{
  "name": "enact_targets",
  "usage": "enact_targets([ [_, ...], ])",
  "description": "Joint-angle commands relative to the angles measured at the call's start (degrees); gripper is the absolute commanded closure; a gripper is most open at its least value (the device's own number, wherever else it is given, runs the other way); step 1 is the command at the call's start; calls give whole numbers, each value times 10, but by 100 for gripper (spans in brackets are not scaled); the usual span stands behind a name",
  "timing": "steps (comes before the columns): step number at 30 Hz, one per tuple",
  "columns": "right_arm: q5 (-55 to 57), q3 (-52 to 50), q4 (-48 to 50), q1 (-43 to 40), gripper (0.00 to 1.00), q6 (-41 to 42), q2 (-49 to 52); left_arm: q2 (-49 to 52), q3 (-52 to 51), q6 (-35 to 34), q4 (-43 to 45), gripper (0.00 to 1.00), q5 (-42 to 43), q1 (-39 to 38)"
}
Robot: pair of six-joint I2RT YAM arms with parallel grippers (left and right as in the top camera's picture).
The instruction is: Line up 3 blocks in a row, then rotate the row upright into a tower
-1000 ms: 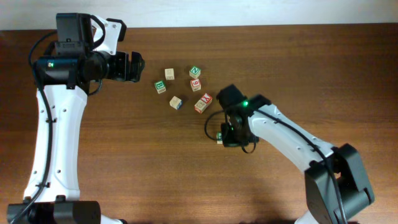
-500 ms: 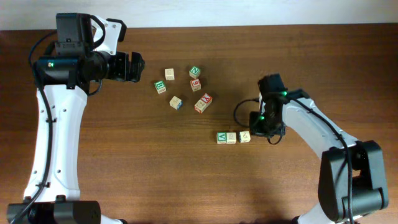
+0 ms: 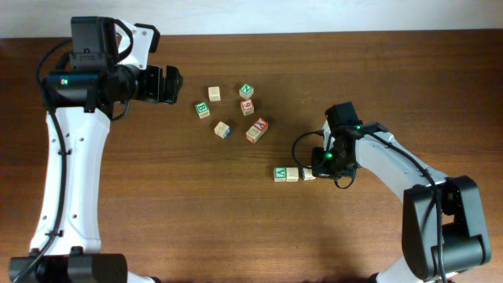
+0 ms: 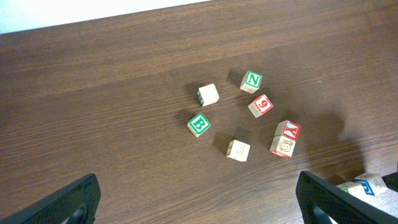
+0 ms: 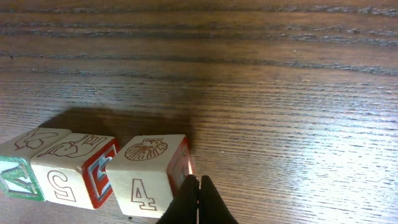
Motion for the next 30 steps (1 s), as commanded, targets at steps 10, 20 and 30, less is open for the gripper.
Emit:
enact_targets([
  [10,-18,-5,2,10,95,-6,-2,3,9,1,0,1,5,2],
  [20,-29,-5,13,11,96,-6,-2,3,9,1,0,1,5,2],
  [30,-35,-5,37,57,95,-4,-2,3,9,0,0,1,9,2],
])
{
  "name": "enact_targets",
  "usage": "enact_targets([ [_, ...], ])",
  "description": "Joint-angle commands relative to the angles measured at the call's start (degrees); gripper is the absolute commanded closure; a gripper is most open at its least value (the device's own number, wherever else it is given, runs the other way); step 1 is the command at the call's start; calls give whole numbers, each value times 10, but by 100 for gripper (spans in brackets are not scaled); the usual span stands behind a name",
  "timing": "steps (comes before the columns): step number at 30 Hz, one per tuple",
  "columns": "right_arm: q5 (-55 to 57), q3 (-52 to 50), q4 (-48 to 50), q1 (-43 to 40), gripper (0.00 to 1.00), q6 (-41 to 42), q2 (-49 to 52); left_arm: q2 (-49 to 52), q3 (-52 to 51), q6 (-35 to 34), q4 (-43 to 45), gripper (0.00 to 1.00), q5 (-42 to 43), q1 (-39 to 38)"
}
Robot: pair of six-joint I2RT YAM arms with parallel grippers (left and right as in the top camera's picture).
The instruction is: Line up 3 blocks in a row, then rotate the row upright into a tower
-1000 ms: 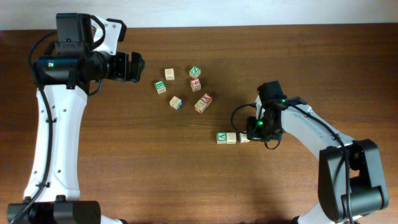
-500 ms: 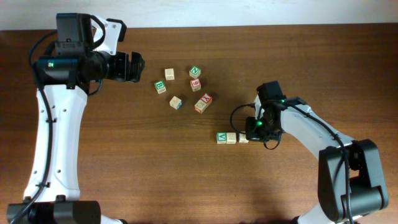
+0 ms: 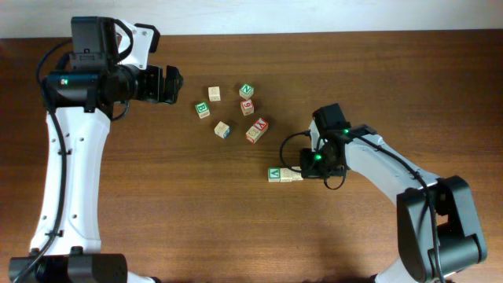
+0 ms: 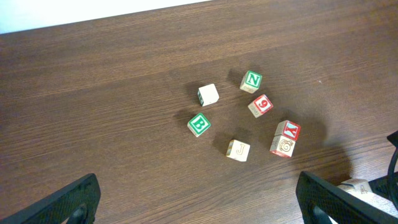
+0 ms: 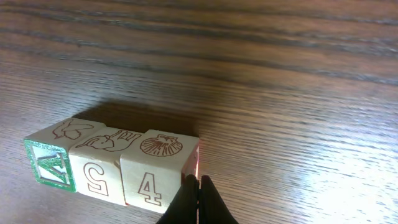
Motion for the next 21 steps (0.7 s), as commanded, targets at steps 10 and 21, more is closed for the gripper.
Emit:
enact_targets([
  [10,-29,2,17,45,96,-4,-2,4,9,-2,-6,1,9,2],
  [21,-1,106,30,54,96,104,22,59,9,-81,-39,0,11,2],
])
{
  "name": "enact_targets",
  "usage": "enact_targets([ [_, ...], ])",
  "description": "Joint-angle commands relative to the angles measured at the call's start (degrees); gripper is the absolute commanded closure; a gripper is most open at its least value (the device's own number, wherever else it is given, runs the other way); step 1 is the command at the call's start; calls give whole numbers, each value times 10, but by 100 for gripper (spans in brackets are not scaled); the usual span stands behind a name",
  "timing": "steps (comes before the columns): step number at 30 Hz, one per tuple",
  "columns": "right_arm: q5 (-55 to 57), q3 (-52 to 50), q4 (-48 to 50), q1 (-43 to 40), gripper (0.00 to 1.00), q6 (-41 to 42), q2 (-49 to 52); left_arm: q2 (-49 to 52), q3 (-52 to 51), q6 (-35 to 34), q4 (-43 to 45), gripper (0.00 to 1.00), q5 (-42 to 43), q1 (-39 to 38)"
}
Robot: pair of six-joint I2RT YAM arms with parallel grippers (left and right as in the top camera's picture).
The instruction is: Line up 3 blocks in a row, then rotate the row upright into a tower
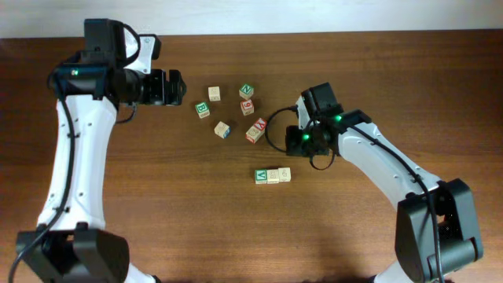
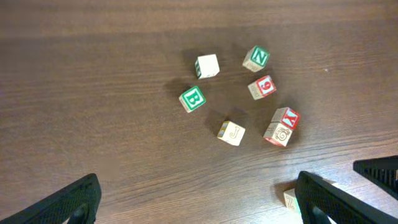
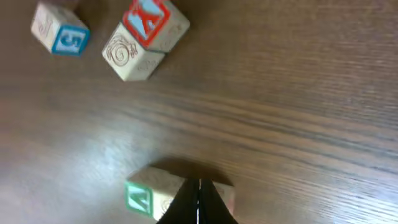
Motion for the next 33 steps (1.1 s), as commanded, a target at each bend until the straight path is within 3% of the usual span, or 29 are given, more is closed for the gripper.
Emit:
enact_targets([
  [1,40,6,9,31,96,95,35,15,9,-12,-3,1,9,2],
  [33,33,7,-22,48,96,113,66,15,9,-12,-3,1,9,2],
])
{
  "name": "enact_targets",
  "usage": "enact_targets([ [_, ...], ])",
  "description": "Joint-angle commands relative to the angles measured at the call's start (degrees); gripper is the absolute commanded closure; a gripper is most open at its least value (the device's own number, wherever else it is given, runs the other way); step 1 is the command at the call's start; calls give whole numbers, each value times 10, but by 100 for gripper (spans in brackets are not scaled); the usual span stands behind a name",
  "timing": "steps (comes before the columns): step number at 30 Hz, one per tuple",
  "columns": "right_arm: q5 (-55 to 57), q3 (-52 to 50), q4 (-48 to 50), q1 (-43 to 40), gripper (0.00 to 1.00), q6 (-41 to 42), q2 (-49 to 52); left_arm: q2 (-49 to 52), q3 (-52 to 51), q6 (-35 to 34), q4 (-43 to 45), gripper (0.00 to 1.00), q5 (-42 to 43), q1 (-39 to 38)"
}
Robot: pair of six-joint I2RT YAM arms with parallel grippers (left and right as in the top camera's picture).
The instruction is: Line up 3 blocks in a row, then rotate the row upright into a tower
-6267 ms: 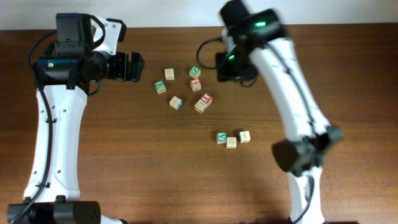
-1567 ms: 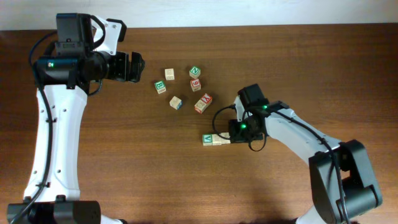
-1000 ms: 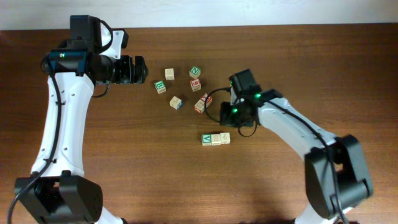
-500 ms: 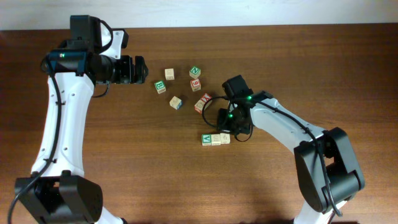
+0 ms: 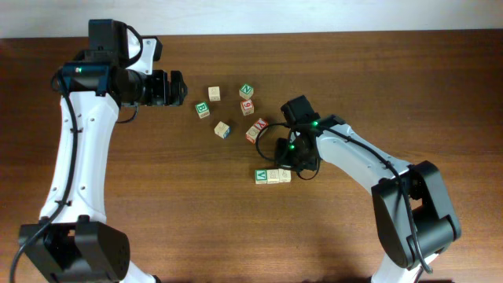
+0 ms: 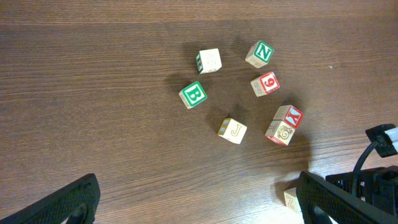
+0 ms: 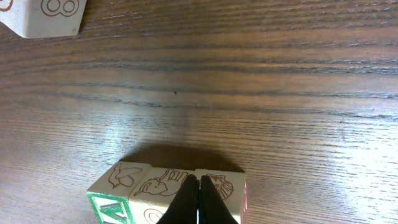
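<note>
Three wooden blocks stand pressed together in a row: a green V block (image 5: pixel 260 176) (image 7: pixel 112 202), an elephant block (image 5: pixel 273 175) (image 7: pixel 163 185) and a shell block (image 5: pixel 284 174) (image 7: pixel 225 186). My right gripper (image 5: pixel 289 167) (image 7: pixel 199 190) is shut with nothing in it. Its tips sit over the seam between the elephant and shell blocks, and I cannot tell whether they touch. My left gripper (image 5: pixel 177 86) (image 6: pixel 199 205) hangs open, high over the table's left part and far from the row.
Several loose blocks lie above the row: a green B (image 5: pixel 203 109) (image 6: pixel 193 94), a plain cream one (image 5: pixel 214 93), a green N (image 5: pixel 247 91), a red 9 (image 5: pixel 247 107), a J block (image 5: pixel 222 129) and a red X pair (image 5: pixel 257 130) (image 6: pixel 283 124).
My right gripper, still shut, was above the table between the X pair and the row; now it is low over the row's top. The row has not moved. The left arm shifted slightly.
First my shut right gripper was at the right end of a loosely spaced row. Then the three blocks were closed up and further left. After that the row lay further left again with the gripper away from it; now the gripper is over it.
</note>
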Motion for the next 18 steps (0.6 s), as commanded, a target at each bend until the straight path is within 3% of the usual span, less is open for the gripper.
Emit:
enact_targets([
  [1,8,11,17,-6,96,-6,-5,1,9,-6,2,1,9,2],
  [4,7,87,-11,-63,96,-35,-47,1,9,-6,3,1,9,2],
  [5,5,115,-34,-78,96,-50,-60,0,12,-6,-5,6,16,2],
  [6,2,144,-65,-92,96,-72,-72,0,21,-6,-17,16,31,2],
  [7,-7,198,-125,-114,96,-112,-90,-2,42,-6,-39,37,38,0],
  [8,-10,225,-163,-130,96,-130,-101,-6,67,-6,-63,49,35,-6],
  [11,-11,288,-293,-178,96,-161,-125,-35,99,-67,-115,65,-39,-44],
  [13,-11,278,-339,-195,96,-172,-128,-37,93,-89,-146,85,-27,-65],
  [16,-52,204,-319,-189,96,-216,-128,-36,15,-94,-121,100,17,-99],
  [18,-81,135,-277,-190,95,-218,-128,-36,-51,-133,-80,100,23,-113],
])
